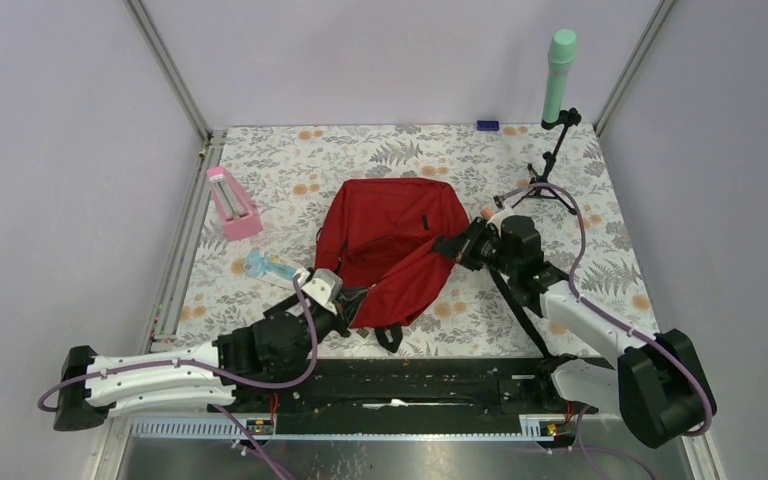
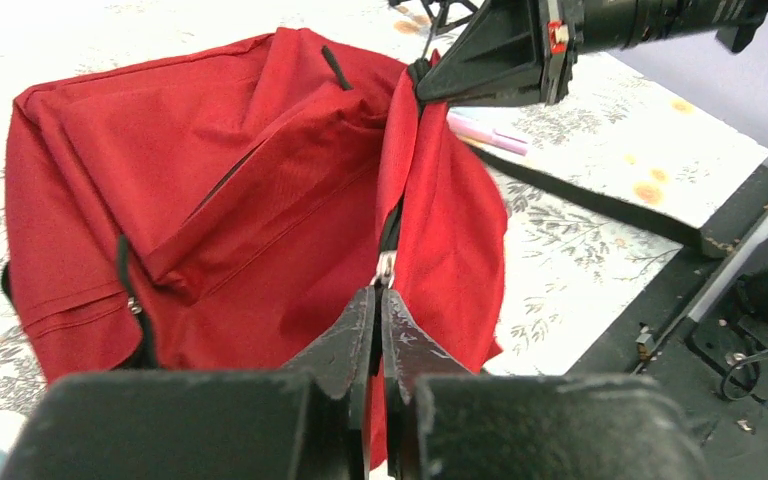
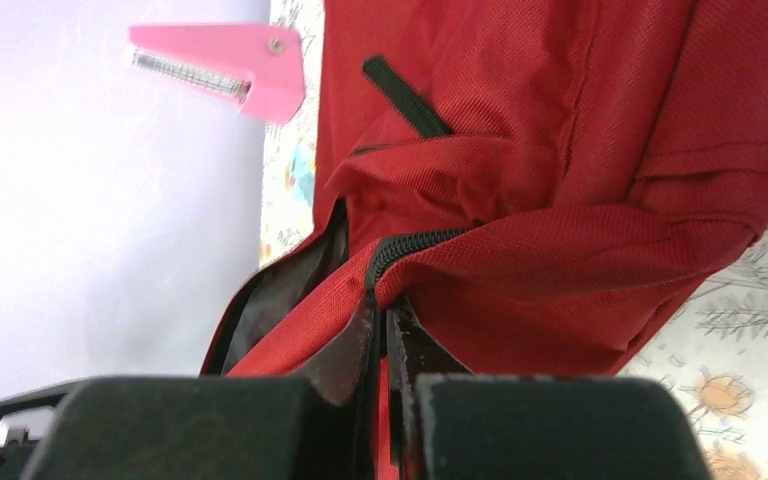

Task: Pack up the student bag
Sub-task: Zip the student bag at the center of the board.

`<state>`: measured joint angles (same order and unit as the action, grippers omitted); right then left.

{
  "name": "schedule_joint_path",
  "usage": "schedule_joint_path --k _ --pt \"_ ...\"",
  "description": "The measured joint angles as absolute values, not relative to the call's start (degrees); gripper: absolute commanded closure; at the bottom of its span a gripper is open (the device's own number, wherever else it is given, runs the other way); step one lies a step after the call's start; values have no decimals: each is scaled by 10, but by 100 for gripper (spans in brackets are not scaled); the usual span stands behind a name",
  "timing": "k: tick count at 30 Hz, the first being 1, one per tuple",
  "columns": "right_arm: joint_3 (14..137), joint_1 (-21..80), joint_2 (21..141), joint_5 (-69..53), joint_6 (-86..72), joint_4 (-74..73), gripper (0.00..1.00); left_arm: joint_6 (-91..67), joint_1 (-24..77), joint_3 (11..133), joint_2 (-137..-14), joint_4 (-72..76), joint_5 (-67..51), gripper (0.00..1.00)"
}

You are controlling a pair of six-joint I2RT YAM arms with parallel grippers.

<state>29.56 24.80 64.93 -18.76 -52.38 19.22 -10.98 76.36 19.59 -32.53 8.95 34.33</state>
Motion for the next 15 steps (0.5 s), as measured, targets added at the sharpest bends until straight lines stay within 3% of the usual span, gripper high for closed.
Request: schedule_joint_path --k 15 --pt "413 150 764 -114 -401 178 100 -95 761 184 -305 69 390 100"
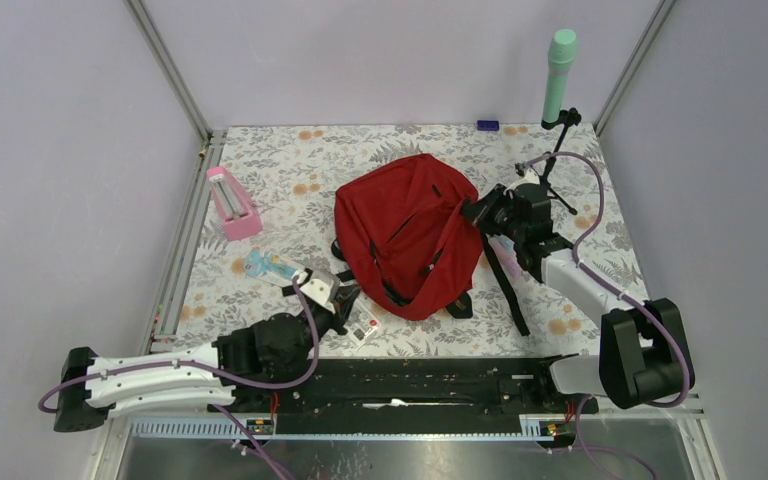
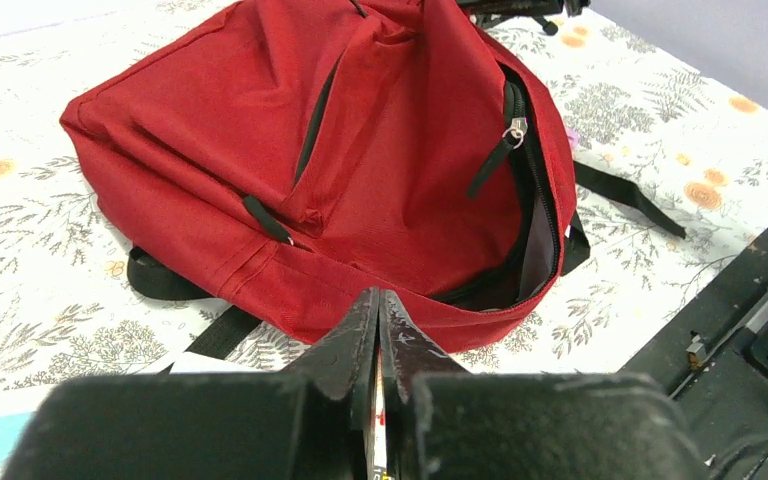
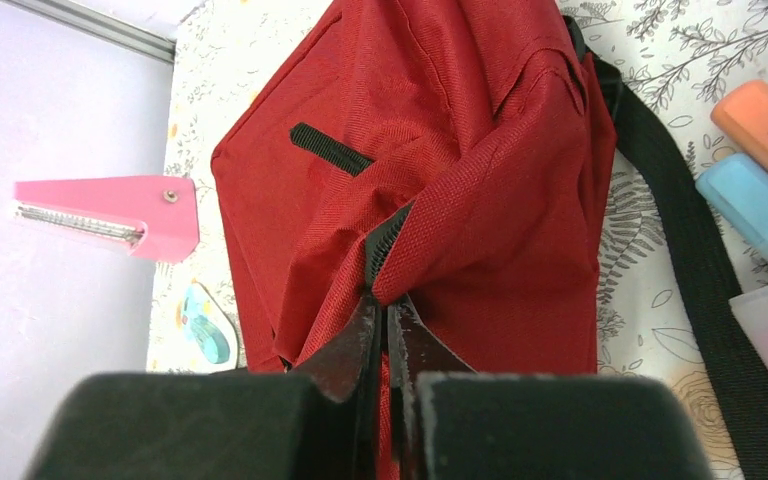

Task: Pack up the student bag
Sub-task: Zip the student bag at the center of the board.

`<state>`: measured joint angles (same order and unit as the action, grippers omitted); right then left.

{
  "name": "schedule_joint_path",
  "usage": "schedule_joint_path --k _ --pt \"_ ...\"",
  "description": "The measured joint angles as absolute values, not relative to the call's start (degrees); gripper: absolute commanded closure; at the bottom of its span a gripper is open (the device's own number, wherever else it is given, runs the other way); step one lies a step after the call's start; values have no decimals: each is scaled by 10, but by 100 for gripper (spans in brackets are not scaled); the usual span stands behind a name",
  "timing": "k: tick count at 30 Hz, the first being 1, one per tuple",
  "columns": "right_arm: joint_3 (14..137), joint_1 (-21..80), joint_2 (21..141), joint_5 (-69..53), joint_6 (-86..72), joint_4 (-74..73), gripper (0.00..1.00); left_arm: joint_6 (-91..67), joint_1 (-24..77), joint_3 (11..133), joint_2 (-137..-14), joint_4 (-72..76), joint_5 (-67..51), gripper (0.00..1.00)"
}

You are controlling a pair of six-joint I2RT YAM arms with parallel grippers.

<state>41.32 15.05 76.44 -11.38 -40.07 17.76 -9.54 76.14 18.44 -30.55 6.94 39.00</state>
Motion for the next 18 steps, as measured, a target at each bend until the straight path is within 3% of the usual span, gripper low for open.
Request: schedule_joint_path --k 2,4,7,9,15,18 --pt "413 150 757 -114 -385 171 90 -93 761 186 -328 78 384 86" --pt "412 150 749 -116 -371 167 72 -90 759 191 -357 90 373 68" --pt "406 150 736 -121 -355 165 45 -91 754 211 -414 109 347 49" --pt "395 150 719 -129 -343 164 33 -94 750 236 -460 117 333 40" --pt "359 150 626 -116 -330 117 22 -130 717 342 -582 121 260 25" --pt "345 150 560 -98 -333 75 20 -156 682 370 -611 131 199 23"
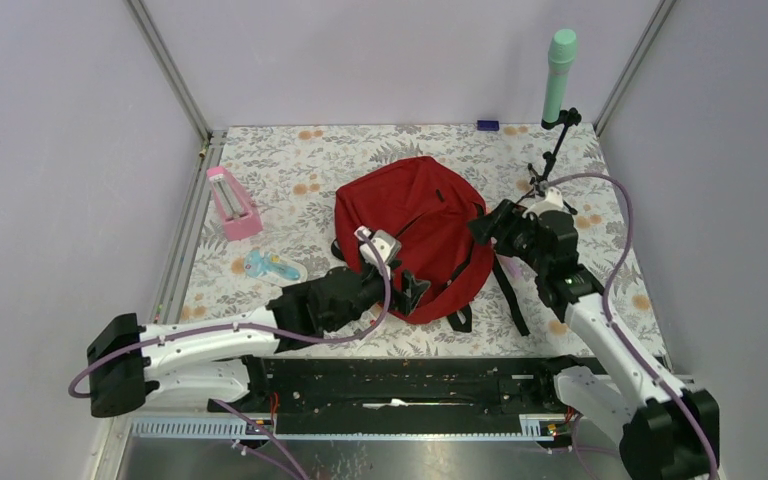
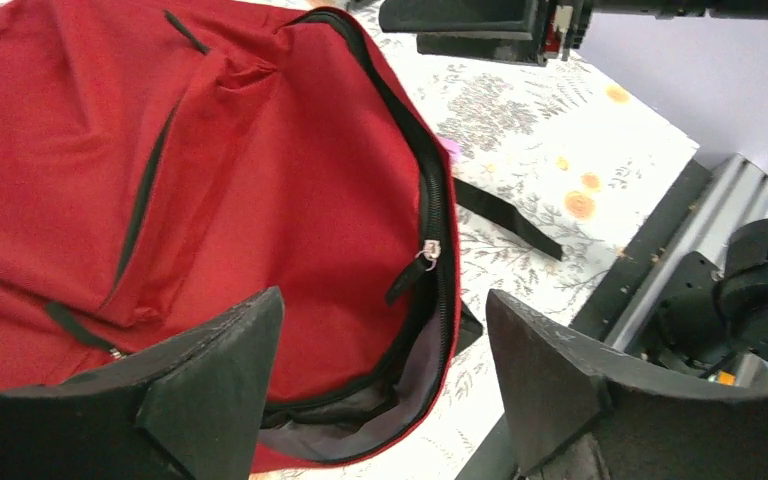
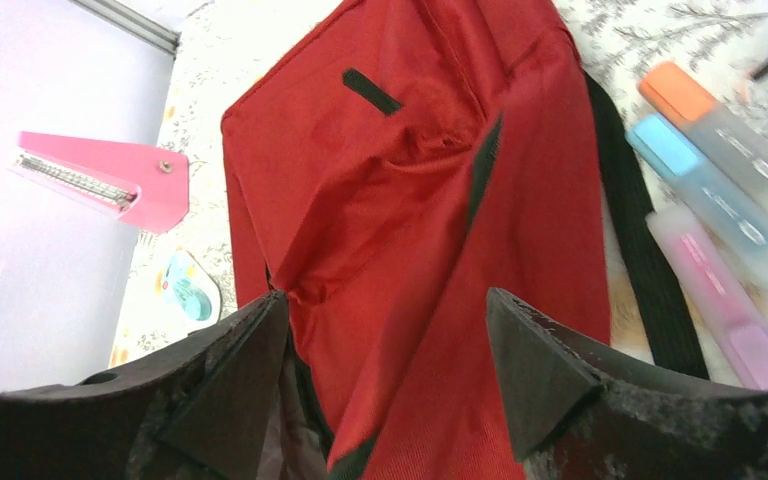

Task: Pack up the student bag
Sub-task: Zip the student bag at the center of the board.

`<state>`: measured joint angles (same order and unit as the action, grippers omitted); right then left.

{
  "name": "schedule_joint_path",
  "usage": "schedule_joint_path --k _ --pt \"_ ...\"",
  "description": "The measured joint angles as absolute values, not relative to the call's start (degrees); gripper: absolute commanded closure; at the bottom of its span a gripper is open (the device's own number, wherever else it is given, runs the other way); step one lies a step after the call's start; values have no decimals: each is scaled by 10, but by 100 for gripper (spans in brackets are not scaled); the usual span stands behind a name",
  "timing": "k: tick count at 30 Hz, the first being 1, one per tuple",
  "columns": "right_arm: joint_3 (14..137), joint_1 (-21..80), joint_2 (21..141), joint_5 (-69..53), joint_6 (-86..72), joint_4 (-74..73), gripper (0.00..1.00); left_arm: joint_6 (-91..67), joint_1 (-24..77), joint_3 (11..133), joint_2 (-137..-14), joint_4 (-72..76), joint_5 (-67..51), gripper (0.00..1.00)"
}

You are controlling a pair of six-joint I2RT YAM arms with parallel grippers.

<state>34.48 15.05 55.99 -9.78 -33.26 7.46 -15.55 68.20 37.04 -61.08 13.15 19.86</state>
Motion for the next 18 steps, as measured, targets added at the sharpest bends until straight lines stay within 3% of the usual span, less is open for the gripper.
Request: schedule_joint_path --k 10,18 --pt "260 170 404 -78 -398 -60 20 -214 665 376 -724 175 18 55" --pt "240 298 379 -53 -478 -84 28 -230 724 366 -795 237 6 66"
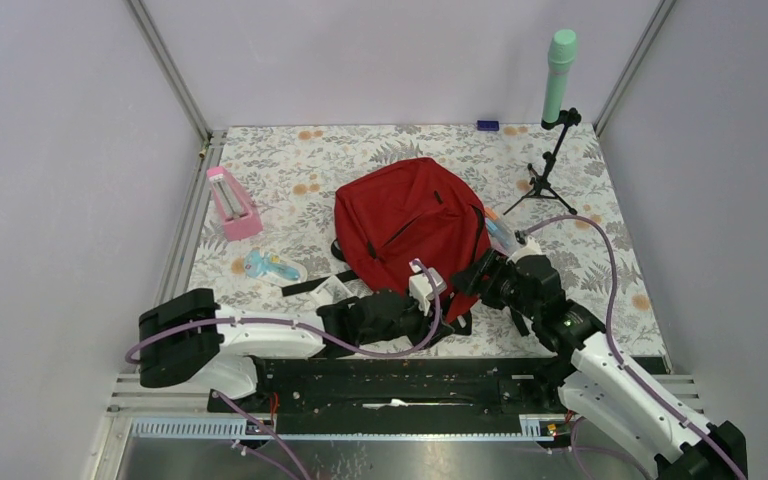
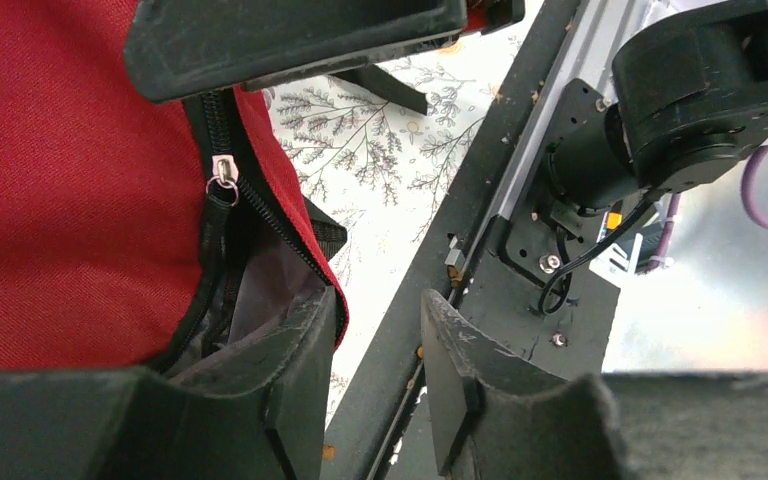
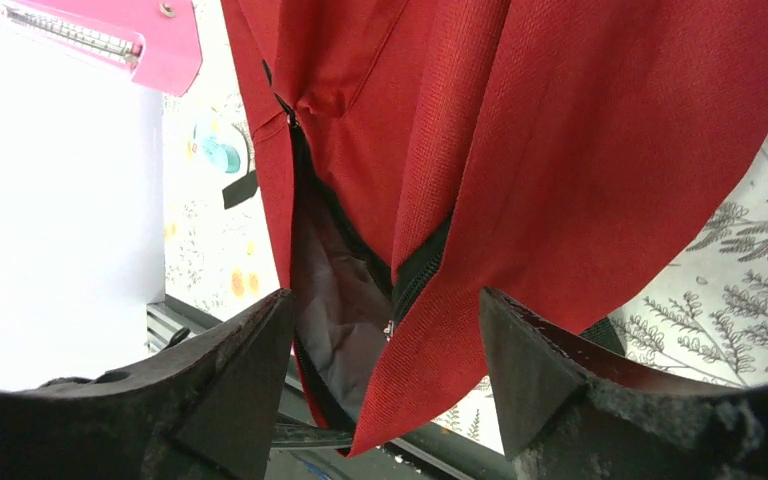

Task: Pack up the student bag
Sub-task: Zip the student bag at the center of the board.

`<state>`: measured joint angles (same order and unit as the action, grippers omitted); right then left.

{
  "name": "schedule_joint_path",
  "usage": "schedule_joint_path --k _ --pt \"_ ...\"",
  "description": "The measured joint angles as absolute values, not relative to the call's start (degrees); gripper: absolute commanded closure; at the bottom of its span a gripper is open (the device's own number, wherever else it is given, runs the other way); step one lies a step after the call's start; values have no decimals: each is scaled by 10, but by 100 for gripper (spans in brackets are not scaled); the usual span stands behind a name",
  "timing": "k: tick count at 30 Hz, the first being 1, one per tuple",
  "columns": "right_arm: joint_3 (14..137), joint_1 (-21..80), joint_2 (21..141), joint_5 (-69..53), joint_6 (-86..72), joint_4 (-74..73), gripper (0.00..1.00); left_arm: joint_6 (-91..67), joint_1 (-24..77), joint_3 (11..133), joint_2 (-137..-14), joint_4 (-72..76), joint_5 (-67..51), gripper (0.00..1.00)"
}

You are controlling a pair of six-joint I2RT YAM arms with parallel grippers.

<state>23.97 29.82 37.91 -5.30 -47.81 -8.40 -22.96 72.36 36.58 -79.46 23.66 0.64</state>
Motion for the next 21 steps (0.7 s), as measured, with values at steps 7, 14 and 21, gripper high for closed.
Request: schedule_joint_path --k 7,14,21 --pt "216 330 406 -12 -514 -86 28 -230 749 362 -825 266 53 67" --pt "186 353 441 10 -539 -62 68 -229 766 361 -846 277 87 66" --pt "132 359 430 6 -587 42 100 -218 789 322 -834 311 132 52"
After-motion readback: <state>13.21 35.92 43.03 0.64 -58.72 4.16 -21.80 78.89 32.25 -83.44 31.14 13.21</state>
